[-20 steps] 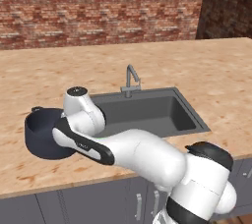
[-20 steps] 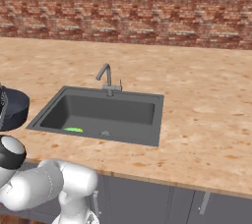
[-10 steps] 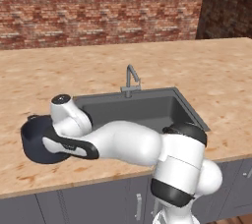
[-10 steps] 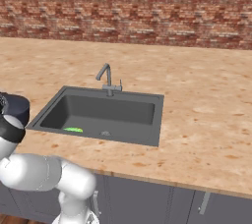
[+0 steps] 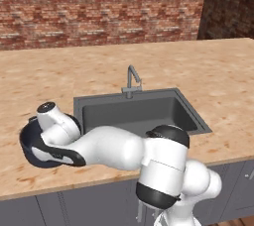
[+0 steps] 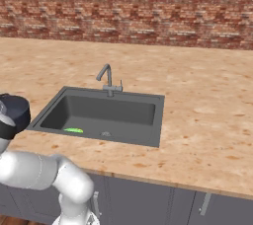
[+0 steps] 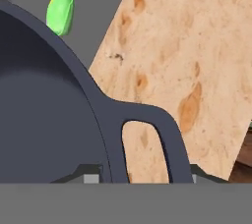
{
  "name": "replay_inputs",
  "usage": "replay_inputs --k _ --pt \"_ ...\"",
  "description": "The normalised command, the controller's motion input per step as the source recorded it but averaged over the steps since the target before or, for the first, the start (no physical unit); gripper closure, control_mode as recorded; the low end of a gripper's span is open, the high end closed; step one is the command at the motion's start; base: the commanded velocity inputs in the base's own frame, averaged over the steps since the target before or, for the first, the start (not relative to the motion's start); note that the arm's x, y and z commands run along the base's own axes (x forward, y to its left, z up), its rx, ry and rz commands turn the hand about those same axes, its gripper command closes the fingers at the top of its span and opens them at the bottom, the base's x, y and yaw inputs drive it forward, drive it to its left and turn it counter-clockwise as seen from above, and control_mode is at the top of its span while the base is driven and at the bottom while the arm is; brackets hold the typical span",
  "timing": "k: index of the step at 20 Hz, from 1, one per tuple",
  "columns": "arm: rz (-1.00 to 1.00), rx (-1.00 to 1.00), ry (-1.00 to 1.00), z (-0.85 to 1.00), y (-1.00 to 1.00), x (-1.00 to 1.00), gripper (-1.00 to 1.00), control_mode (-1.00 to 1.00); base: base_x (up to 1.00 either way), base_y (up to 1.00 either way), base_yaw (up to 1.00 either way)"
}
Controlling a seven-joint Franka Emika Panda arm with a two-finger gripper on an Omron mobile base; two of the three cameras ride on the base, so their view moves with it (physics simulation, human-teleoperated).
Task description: Dump the corn from the pot into the sink. Then turn on the water and wash the corn. Then turn off the water and put the corn back in the pot.
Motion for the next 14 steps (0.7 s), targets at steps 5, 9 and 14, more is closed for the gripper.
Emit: replay_inputs --k 5,9,14 --pt "0.00 0.00 -0.04 0.31 -0.15 -0.10 -1.00 -1.00 0.00 0.00 0.00" --pt "0.00 0.00 -0.01 0.74 -0.33 -0.04 -1.00 -1.00 0.00 0.00 0.00" --pt "0.00 0.00 0.00 0.79 -0.56 -0.10 -1.00 -1.00 0.00 0.00 0.00"
